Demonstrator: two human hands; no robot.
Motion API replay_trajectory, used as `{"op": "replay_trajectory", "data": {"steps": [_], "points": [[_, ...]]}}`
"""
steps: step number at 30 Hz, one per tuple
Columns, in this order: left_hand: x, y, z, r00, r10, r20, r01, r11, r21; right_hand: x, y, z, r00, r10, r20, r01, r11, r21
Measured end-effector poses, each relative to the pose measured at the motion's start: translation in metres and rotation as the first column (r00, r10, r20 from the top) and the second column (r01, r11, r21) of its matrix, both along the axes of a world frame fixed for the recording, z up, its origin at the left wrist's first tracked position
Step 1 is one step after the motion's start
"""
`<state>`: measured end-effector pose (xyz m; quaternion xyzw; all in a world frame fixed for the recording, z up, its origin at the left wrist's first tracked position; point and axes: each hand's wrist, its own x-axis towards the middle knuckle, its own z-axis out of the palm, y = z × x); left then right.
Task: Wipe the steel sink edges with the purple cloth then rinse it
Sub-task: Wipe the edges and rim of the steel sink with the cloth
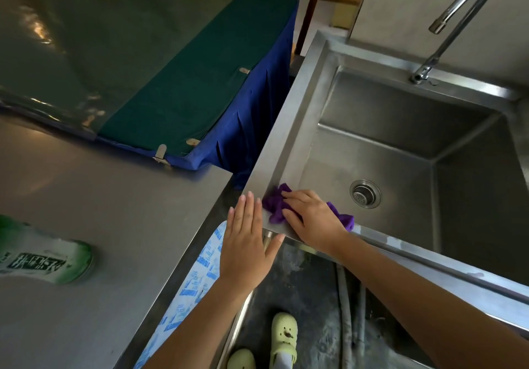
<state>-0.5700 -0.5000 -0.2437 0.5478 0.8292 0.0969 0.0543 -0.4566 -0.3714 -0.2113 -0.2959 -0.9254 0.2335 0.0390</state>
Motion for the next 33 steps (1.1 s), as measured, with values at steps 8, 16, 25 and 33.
{"op": "replay_trajectory", "data": {"steps": [8,16,25,33], "points": [[0.001,-0.002,-0.002,1.000,0.002,0.016,-0.003,1.000,0.021,0.016,-0.020,-0.007,0.995,-0.099,-0.034,0.104,0.968,0.230],[0.005,0.002,-0.002,0.998,0.021,0.062,-0.021,1.000,-0.007,-0.041,0.006,-0.009,0.971,-0.232,-0.055,0.236,0.968,0.080],[-0.017,0.066,0.017,0.993,0.006,0.121,-0.011,0.999,0.040,-0.063,0.059,-0.027,0.843,-0.488,-0.228,0.487,0.871,-0.066],[-0.023,0.093,0.007,0.999,-0.019,-0.040,0.019,1.000,0.006,-0.094,0.160,-0.031,0.769,-0.599,-0.223,0.590,0.799,-0.111]]}}
